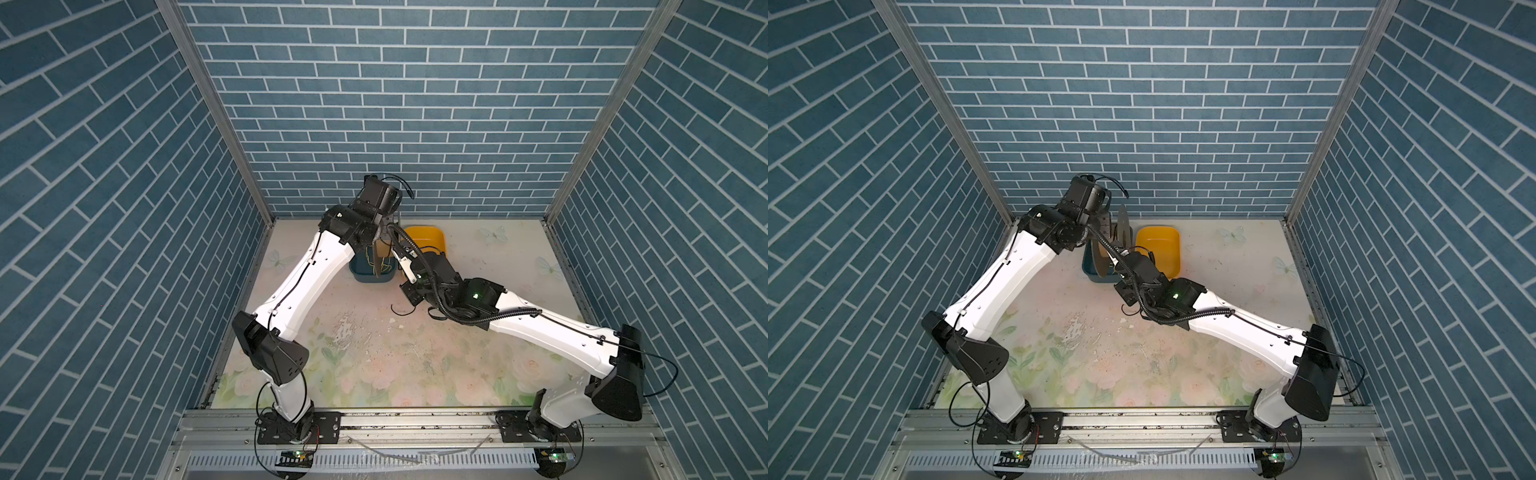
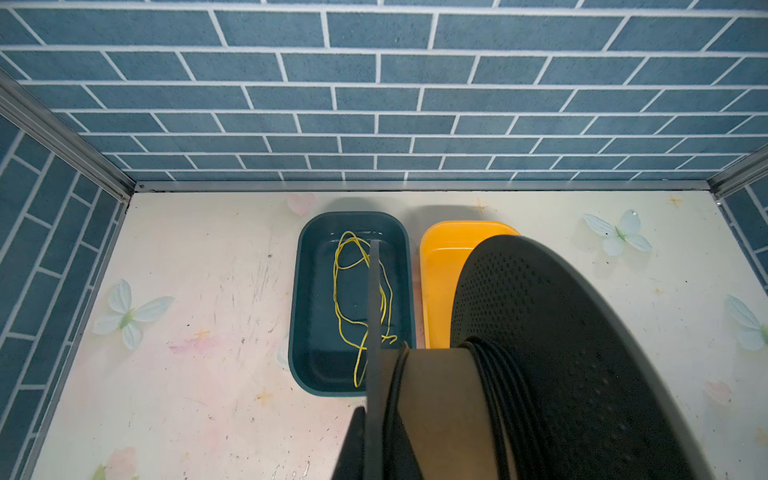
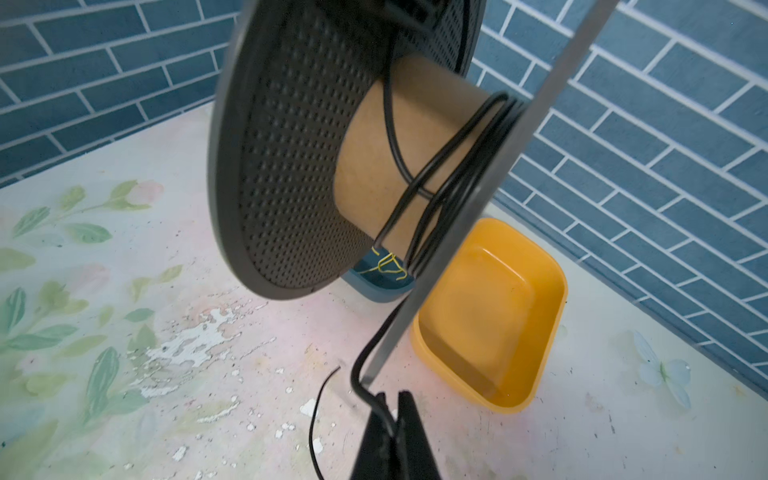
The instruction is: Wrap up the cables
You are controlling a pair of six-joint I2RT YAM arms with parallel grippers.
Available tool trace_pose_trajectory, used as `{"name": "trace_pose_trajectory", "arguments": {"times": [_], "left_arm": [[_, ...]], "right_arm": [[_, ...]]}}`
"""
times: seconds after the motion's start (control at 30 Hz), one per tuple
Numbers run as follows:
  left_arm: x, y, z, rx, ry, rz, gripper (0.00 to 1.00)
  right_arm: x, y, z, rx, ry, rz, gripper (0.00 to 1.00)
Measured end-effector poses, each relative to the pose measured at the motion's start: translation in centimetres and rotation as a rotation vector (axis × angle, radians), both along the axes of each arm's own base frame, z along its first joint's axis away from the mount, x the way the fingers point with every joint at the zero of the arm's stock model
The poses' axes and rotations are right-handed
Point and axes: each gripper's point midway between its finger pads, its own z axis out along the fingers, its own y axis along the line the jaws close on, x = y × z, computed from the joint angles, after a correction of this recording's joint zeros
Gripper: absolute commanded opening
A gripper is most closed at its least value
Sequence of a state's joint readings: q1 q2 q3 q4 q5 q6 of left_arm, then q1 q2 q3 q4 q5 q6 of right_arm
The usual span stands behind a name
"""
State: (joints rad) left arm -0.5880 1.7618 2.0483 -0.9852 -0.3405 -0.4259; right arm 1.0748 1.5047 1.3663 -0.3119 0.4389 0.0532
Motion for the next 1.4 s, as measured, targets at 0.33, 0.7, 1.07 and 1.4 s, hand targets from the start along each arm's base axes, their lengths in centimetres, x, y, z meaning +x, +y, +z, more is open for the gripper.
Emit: {"name": "trace_pose_trajectory", "arguments": {"times": [0.33, 0.7, 1.07, 1.4], "left_arm": [[-0.6, -0.9, -0.8, 0.045, 0.048, -0.054, 0.00], [-1.4, -1.4, -1.5, 0.046, 0.094, -0.101, 0.00], [-1.7, -1.5, -2.2, 0.052, 0.116, -0.117, 0.00], [-2.4, -1.6, -3.3, 0.050, 0.149, -0.137, 0.00]], "right_arm": [[0.0, 0.7, -2.1, 0.083, -0.111, 0.049, 0.00], [-0.6, 0.8, -2.1, 0.161, -0.181, 0.100, 0.11], [-0.8, 0.8, -2.0, 0.167, -0.215, 0.121, 0.12], [-1.3, 0.7, -1.1, 0.187, -0.226, 0.151, 0.07]]}}
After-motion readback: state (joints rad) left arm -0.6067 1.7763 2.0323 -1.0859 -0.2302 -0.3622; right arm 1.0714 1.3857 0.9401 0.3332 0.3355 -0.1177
